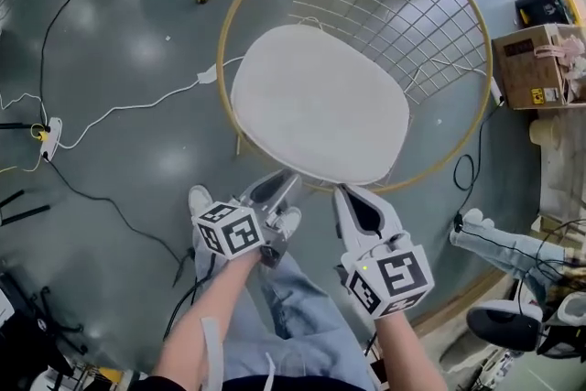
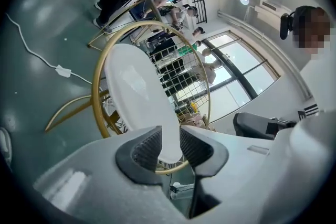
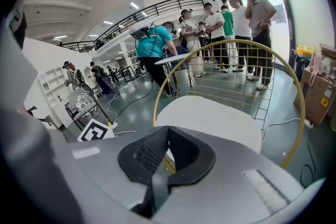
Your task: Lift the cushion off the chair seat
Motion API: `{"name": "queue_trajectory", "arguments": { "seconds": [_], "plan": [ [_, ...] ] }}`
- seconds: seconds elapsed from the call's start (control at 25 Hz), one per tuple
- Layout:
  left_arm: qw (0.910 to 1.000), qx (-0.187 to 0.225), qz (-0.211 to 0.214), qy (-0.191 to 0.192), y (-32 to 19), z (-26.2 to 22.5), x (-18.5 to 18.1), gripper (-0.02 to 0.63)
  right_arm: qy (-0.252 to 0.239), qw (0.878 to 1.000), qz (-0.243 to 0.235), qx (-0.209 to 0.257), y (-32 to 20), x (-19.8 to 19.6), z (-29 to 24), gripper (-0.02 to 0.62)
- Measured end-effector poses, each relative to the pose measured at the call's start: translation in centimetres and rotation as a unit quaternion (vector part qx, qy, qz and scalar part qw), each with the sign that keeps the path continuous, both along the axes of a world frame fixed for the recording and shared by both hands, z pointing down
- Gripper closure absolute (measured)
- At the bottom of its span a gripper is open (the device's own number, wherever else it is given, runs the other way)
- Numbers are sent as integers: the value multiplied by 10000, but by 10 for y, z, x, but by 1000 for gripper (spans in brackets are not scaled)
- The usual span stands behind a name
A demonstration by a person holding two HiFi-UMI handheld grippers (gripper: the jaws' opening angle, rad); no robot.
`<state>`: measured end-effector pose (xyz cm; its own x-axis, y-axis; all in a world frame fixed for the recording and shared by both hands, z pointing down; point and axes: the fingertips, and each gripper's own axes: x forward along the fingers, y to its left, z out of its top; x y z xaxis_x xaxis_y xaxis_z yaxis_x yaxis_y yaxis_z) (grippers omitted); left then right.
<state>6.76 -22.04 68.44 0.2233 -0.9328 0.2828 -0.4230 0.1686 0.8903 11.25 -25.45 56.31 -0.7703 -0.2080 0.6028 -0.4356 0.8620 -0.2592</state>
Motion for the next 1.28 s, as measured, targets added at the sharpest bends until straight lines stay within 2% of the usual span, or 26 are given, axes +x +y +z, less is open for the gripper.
{"name": "queue_trajectory", "arguments": {
  "seconds": [0.36, 0.64, 0.88, 0.92, 0.96, 1.0, 1.28],
  "plan": [
    [9994, -197, -48, 276, 4, 43, 1, 423, 145, 9998, -65, -77, -1, 8, 18, 597],
    [9983, -233, -199, 490, -7, 59, 6, 422, 215, 9996, -139, -149, -1, 13, 26, 597],
    [9963, -14, -404, 763, -23, 57, 3, 424, 263, 9994, -133, -181, -2, 19, 31, 597],
    [9958, -32, -447, 796, -24, 58, 2, 429, 271, 9994, -127, -189, -2, 20, 33, 597],
    [9954, -80, -486, 818, -25, 60, 1, 463, 277, 9993, -120, -198, -1, 21, 33, 597],
    [9951, -132, -510, 836, -25, 62, 0, 534, 278, 9993, -109, -206, -1, 21, 34, 597],
    [9956, -12, -359, 863, -28, 39, 1, 565, 212, 9995, 36, -233, -4, 23, 27, 597]
  ]
}}
